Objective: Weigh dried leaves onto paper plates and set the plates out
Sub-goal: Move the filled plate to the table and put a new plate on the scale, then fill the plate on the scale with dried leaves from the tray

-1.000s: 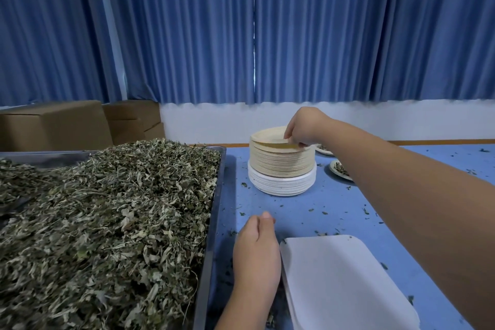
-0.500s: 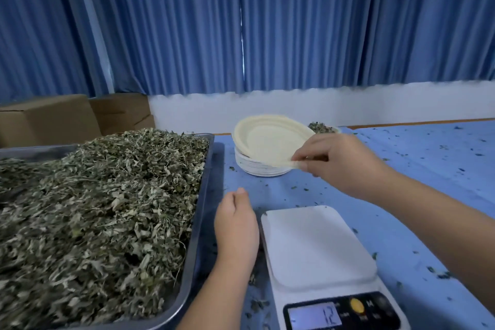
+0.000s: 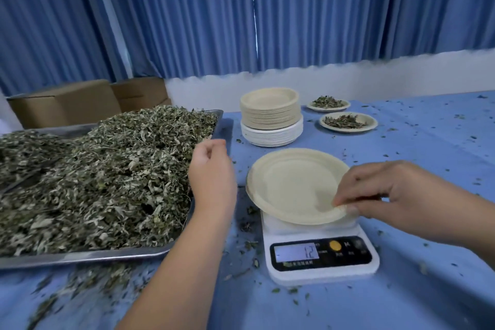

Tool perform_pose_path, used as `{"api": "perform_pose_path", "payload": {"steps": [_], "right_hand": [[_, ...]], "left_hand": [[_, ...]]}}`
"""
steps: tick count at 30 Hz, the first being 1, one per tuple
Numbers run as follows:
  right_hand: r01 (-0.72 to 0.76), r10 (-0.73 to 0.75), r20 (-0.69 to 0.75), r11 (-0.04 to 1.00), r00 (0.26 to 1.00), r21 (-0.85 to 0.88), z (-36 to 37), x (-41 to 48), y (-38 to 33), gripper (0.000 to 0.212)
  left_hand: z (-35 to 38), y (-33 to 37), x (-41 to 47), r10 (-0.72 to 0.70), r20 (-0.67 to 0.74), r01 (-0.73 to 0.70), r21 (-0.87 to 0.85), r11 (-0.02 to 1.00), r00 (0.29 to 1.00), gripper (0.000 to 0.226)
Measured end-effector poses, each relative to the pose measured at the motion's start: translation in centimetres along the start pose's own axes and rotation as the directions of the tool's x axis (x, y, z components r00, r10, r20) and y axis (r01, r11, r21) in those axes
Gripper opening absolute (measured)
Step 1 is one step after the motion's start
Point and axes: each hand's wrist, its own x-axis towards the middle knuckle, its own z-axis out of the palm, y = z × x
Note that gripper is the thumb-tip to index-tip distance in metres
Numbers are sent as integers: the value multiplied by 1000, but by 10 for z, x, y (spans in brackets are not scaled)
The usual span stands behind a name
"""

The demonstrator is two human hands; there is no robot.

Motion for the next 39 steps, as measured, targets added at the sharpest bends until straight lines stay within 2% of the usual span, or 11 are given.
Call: {"api": "perform_pose_path", "payload": {"steps": [5, 8, 10, 12, 14, 17, 22, 24, 27, 32, 39], "right_hand": [[-10, 9, 51, 1000, 999, 19, 4, -3, 8, 29], [-28, 23, 76, 998, 997, 53, 4, -4, 9, 33], [-44, 38, 58, 994, 998, 102, 3, -4, 8, 35], [-52, 53, -5, 994, 999, 101, 1, -3, 8, 36], [-59, 64, -74, 996, 995, 71, 0, -2, 8, 33], [-76, 86, -142, 994, 986, 80, -2, 0, 8, 30], [-122, 141, -197, 987, 970, 104, -2, 0, 11, 32], [-140, 162, -210, 983, 964, 117, -2, -2, 13, 30], [-160, 188, -229, 978, 955, 134, -4, -3, 13, 27], [-188, 224, -239, 968, 945, 164, -3, -5, 9, 23], [-214, 265, -245, 952, 933, 217, -2, -5, 13, 20]], "left_hand": [[-1, -4, -3, 79, 132, -109, 241, 964, 988, 12], [-4, -4, -3, 139, 187, -212, 458, 863, 972, 12], [-11, -2, 0, 152, 218, -262, 687, 678, 964, 14], [-23, 4, 5, 98, 231, -251, 901, 355, 968, 26], [-35, 13, 11, -40, 184, -179, 978, 104, 982, 40], [-56, 21, 13, -184, 98, -105, 994, -28, 978, 50], [-72, 20, 1, -340, 116, -127, 992, -11, 933, 57], [-75, 22, -5, -304, 128, -140, 990, -17, 944, 52], [-82, 26, -11, -232, 109, -142, 982, -128, 967, 55], [-88, 17, -18, -412, 137, -196, 975, -104, 901, 76], [-93, 8, -29, -196, 273, -296, 949, -104, 942, 42]]}}
